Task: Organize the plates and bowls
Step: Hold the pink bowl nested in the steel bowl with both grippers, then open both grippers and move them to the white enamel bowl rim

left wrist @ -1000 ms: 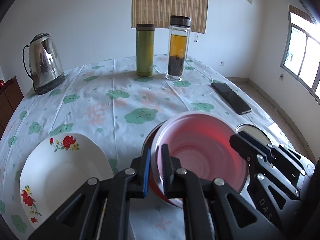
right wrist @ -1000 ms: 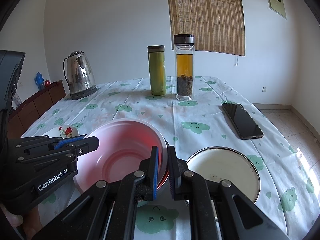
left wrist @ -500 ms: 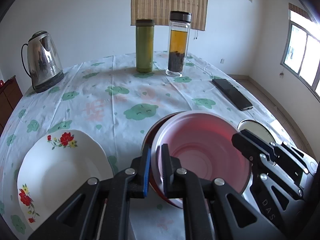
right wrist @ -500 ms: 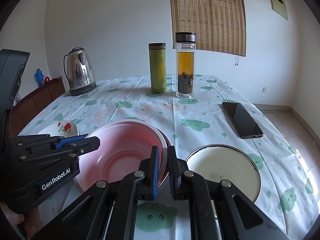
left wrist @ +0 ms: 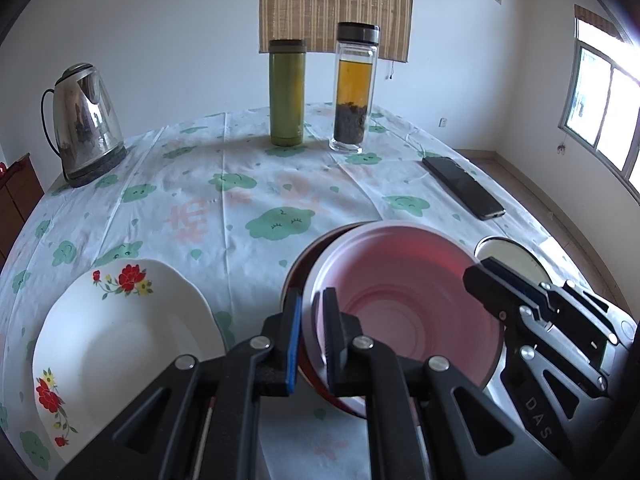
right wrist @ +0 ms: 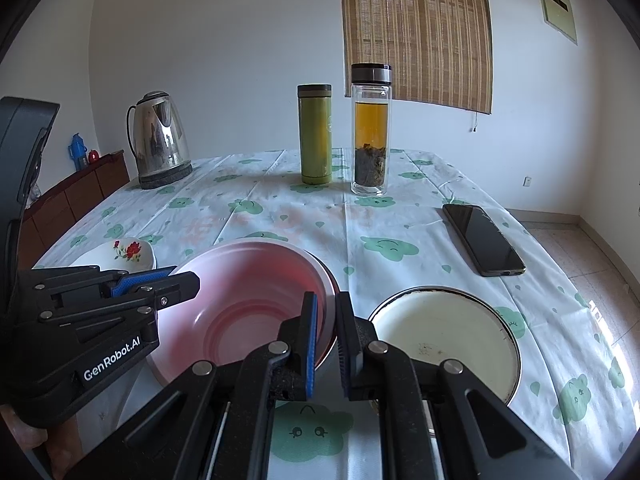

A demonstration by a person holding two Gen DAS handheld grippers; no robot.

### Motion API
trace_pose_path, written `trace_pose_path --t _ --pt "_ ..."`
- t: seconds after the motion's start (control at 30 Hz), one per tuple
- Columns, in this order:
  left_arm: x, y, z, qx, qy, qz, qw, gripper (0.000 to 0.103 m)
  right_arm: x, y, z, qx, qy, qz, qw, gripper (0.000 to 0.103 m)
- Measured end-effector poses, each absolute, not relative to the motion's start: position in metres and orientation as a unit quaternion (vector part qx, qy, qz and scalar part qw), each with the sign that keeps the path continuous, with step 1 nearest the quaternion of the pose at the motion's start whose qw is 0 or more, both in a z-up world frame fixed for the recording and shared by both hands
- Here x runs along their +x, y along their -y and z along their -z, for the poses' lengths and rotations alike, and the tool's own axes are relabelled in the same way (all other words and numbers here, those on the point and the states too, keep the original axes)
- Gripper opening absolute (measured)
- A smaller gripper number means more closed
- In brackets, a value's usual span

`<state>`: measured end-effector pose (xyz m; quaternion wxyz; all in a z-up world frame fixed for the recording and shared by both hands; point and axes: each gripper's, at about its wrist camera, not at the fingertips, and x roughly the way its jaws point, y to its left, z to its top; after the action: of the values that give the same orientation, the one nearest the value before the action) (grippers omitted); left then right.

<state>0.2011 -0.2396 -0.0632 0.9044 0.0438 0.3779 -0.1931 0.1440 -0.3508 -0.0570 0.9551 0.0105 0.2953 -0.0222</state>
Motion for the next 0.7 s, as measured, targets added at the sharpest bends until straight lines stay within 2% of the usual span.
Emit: trace_pose_path --t 0.43,0.5,0.6,0.67,0.7 --pt "0.2014 0.2389 0.0629 0.043 -0.379 0.194 0.904 0.008 0.1425 0.3489 0.0573 0.009 -0.293 0.019 0.956 0.013" --pt "0.2012 0.2384 0.0626 0.043 -0.378 0.193 0.904 0.008 0.1417 0.3486 0.0567 0.009 -0.290 0.016 0.957 0.017" --pt "0.2013 0.2382 0.0623 0.042 -0.378 0.194 0.904 0.008 0.1421 0.3460 0.0568 0.003 -0.289 0.016 0.957 0.018" --pt "0.2011 0.2381 0.0621 0.041 -0.378 0.194 0.904 0.008 0.1421 0.3458 0.0572 0.002 -0.289 0.016 0.957 0.018" --pt "0.2013 0.2380 0.0619 0.042 -0.378 0.194 0.904 0.013 0.1421 0.3460 0.0572 0.002 -0.289 0.015 0.957 0.018"
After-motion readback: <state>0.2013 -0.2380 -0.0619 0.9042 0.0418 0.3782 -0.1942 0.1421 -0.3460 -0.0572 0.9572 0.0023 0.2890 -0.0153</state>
